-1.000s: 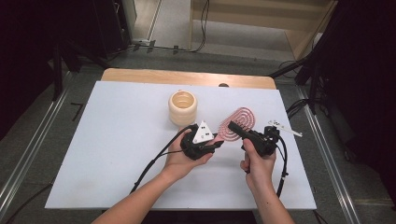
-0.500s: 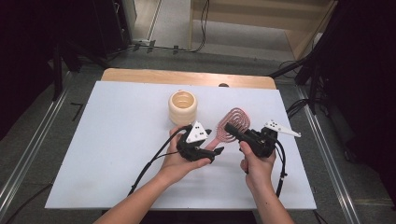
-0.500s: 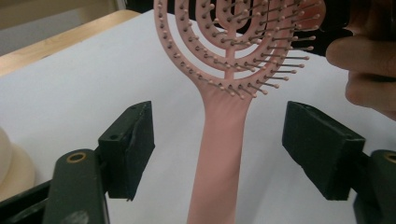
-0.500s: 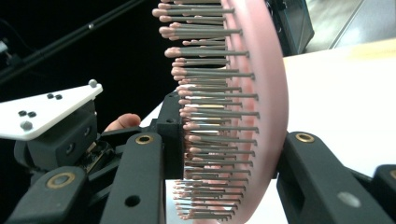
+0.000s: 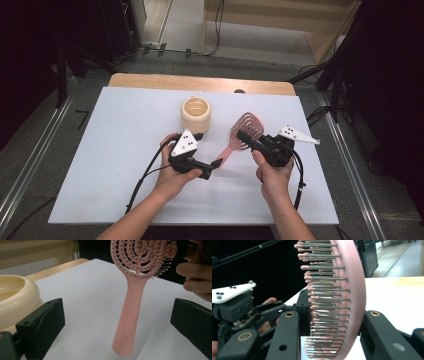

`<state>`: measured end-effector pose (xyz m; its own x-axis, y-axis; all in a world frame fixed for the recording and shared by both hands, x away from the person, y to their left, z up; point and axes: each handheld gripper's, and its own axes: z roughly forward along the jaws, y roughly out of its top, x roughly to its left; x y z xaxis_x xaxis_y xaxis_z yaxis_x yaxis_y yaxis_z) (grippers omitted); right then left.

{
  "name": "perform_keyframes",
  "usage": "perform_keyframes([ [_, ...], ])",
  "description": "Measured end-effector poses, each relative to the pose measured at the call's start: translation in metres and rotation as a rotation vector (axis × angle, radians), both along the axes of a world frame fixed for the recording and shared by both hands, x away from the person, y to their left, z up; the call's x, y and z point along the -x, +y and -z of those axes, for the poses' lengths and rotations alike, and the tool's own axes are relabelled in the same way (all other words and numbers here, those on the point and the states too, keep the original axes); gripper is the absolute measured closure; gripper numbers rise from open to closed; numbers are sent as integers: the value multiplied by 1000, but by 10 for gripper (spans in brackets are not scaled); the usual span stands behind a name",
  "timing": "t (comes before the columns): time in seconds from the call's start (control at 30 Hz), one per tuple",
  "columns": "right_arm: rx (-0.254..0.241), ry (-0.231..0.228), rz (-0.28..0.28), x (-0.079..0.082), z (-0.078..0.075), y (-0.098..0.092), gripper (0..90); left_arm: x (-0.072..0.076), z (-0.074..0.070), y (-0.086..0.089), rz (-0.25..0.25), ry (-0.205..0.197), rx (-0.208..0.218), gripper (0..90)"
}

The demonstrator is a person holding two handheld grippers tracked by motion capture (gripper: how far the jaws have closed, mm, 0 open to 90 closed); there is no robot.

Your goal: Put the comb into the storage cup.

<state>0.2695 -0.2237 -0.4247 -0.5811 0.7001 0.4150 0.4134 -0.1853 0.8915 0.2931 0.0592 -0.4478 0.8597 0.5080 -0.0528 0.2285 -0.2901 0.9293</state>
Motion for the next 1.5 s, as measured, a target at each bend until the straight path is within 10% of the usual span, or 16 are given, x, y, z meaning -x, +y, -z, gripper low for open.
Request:
perform_keyframes([
  [1.5, 75, -63, -35, -17, -26, 17, 613, 22, 15, 144, -200, -89, 52, 0],
])
